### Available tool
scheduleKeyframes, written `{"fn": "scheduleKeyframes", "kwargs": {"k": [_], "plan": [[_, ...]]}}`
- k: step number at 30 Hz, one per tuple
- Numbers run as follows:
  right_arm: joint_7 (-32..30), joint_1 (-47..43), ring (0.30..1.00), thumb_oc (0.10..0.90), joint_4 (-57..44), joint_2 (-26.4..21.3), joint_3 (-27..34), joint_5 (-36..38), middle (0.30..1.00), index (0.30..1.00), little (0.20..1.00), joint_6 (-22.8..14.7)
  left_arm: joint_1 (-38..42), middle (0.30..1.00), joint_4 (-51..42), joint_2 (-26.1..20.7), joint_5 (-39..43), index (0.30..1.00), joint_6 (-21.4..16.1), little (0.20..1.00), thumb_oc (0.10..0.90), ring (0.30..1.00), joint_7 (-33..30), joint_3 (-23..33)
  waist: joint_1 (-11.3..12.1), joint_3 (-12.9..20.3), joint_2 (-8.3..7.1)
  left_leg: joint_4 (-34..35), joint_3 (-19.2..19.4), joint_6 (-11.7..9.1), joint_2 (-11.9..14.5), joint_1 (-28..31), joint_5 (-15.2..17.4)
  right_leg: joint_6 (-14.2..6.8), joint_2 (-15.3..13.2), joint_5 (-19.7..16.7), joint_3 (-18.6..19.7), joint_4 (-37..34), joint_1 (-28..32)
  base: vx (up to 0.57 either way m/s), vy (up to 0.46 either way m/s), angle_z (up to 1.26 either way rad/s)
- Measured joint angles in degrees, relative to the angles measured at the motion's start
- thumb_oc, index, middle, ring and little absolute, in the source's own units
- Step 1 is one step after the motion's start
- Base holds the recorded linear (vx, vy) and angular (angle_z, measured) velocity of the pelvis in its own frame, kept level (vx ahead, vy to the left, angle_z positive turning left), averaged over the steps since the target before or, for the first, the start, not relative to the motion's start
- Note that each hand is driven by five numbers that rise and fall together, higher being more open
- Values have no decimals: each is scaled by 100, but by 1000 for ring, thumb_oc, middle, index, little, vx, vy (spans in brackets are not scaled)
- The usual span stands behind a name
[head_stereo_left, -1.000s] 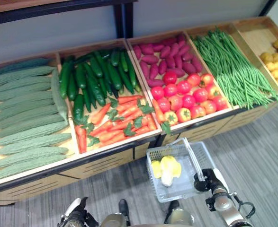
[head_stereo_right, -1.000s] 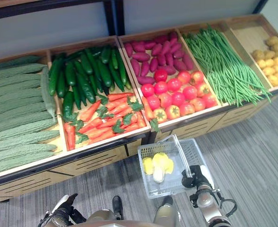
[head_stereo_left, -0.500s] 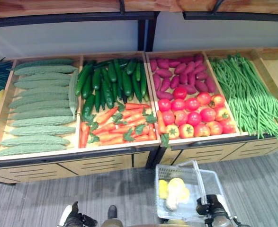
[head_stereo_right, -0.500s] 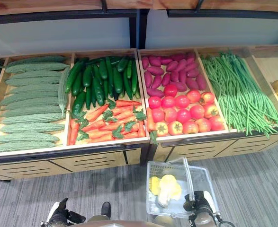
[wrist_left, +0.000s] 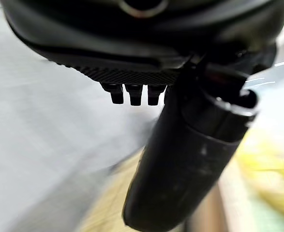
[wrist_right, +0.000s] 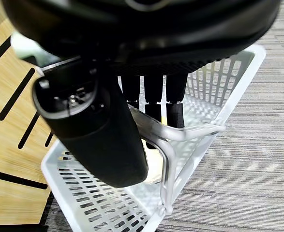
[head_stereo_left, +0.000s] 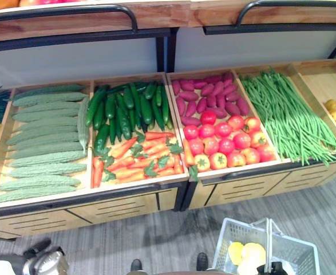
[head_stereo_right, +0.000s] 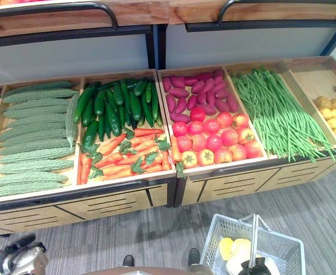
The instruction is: Get the vegetables into the basket
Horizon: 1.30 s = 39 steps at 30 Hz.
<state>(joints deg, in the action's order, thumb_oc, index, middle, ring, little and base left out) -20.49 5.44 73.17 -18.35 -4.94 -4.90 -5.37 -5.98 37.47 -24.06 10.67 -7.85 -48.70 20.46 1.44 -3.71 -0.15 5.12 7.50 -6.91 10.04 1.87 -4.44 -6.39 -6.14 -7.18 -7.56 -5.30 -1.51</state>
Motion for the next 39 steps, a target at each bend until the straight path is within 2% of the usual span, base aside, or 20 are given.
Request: {"fn": "scheduleKeyframes", "kwargs": {"k": [2, 4, 5, 7, 9, 12, 14, 15, 17, 19, 24, 25, 28, 30, 36, 39], "plan": [[-3, -28, 300, 400, 106, -13, 40, -1, 300, 300, 300, -50, -105, 1000, -517, -353, -968, 1000, -138, 1000, 900, 1000, -100, -311, 39, 10, 9, 20, -30, 9, -17, 17, 12, -10, -18, 4, -26, 0, 37, 5, 10, 7], [14, -48, 300, 400, 21, -15, 16, -107, 300, 300, 300, -94, -6, 1000, -930, -607, -1537, 1000, -73, 1000, 900, 1000, -33, -494, -10, 23, 27, 21, -35, 15, -53, 17, 16, -19, -57, 4, -26, -1, 37, -7, 41, 4], [16, -50, 300, 400, -19, -18, 16, -107, 300, 300, 300, -114, -20, 1000, -1093, -640, -1564, 1000, -52, 1000, 900, 1000, 42, -587, -9, 19, 20, 21, -35, 15, -61, 17, 15, -30, -64, -3, -26, -1, 38, -10, 42, 1], [68, -54, 300, 400, -82, -72, 12, -106, 300, 300, 300, -124, -189, 1000, -1531, -1154, -1761, 1000, -135, 1000, 900, 1000, 651, -1331, 17, -9, 0, 21, -39, 16, -86, -2, 11, -47, -89, -11, -29, -1, 25, -4, 27, 2], [165, -166, 300, 400, -146, -81, -8, -162, 300, 300, 300, -120, -184, 1000, -1475, -1352, -1978, 1000, -453, 1000, 900, 1000, 1345, -1576, -70, -9, 4, 21, -6, 10, -108, 20, 8, -52, -106, -14, 2, -1, 24, 6, 29, -6], [320, -200, 300, 400, -379, -85, -100, -225, 300, 300, 300, -140, -145, 1000, -1496, -1726, -1958, 1000, -511, 1000, 900, 1000, 2036, -1951, -170, -29, 20, 22, 69, -2, -109, 23, 6, -56, -102, -21, 68, -1, -20, 7, 34, -12], [431, -220, 300, 400, -443, -134, -210, -227, 300, 300, 300, -155, -83, 1000, -1544, -2316, -1990, 1000, -598, 1000, 900, 1000, 2665, -2527, -231, -47, 41, 5, 110, -2, -113, 33, 6, -28, -104, -56, 104, 0, -34, 15, 22, -10], [447, -223, 300, 400, -476, -147, -209, -228, 300, 300, 300, -159, -17, 1000, -1557, -2398, -2018, 1000, -632, 1000, 900, 1000, 2832, -2668, -247, -57, 58, -2, 116, -1, -119, 37, 6, -30, -110, -56, 109, 0, -33, 21, 23, -6], [501, -260, 300, 400, -513, -151, -217, -263, 300, 300, 300, -162, 91, 1000, -1615, -2397, -2152, 1000, -708, 1000, 900, 1000, 3137, -2729, -286, -83, 77, -2, 126, -1, -119, 49, 7, -32, -106, -57, 121, -1, -34, 18, 22, -3], [543, -278, 300, 400, -537, -177, -220, -343, 300, 300, 300, -161, 419, 1000, -1642, -2544, -2310, 1000, -725, 1000, 900, 1000, 3348, -3136, -302, -92, 87, -2, 133, -1, -117, 56, 7, -34, -98, -60, 133, 2, -33, 0, 0, 0], [586, -417, 300, 400, -638, -197, -274, -437, 300, 300, 300, -170, 776, 1000, -1613, -2495, -2477, 1000, -811, 1000, 900, 1000, 3677, -3498, -403, -205, 86, 22, 274, -7, -117, 85, 12, -84, -96, -59, 269, 0, -89, 11, 26, -12], [586, -423, 300, 400, -634, -198, -268, -433, 300, 300, 300, -169, 867, 1000, -1464, -2325, -2525, 1000, -800, 1000, 900, 1000, 3721, -3498, -450, -209, 87, 23, 300, -7, -121, 84, 19, -86, -95, -61, 292, 0, -109, 13, 29, -17], [598, -445, 300, 400, -610, -197, -271, -432, 300, 300, 300, -167, 1013, 1000, -1046, -2074, -2525, 1000, -742, 1000, 900, 1000, 3742, -3509, -517, -217, 84, 20, 319, -7, -119, 64, 20, -78, -89, -71, 312, 0, -141, -2, 22, -6], [616, -469, 300, 400, -645, -210, -271, -433, 300, 300, 300, -148, 1062, 1000, -925, -2065, -2531, 1000, -608, 1000, 900, 1000, 3745, -3561, -542, -253, 72, 12, 344, -5, -119, 36, 22, -69, -84, -88, 342, 0, -187, -22, 24, -5], [615, -539, 300, 400, -630, -245, -298, -435, 300, 300, 300, -119, 1371, 1000, -840, -2074, -2545, 1000, -564, 1000, 900, 1000, 3726, -3613, -456, -318, 53, -2, 397, -3, -128, -63, 18, -35, -86, -148, 405, 1, -320, -11, 12, -5], [617, -612, 300, 400, -734, -250, -344, -450, 300, 300, 300, -121, 1681, 1000, -709, -2074, -2647, 1000, -412, 1000, 900, 1000, 3606, -3722, -460, -386, -5, -2, 419, -5, -129, -183, 0, -60, -83, -176, 435, 1, -465, -2, 12, -5]]}}
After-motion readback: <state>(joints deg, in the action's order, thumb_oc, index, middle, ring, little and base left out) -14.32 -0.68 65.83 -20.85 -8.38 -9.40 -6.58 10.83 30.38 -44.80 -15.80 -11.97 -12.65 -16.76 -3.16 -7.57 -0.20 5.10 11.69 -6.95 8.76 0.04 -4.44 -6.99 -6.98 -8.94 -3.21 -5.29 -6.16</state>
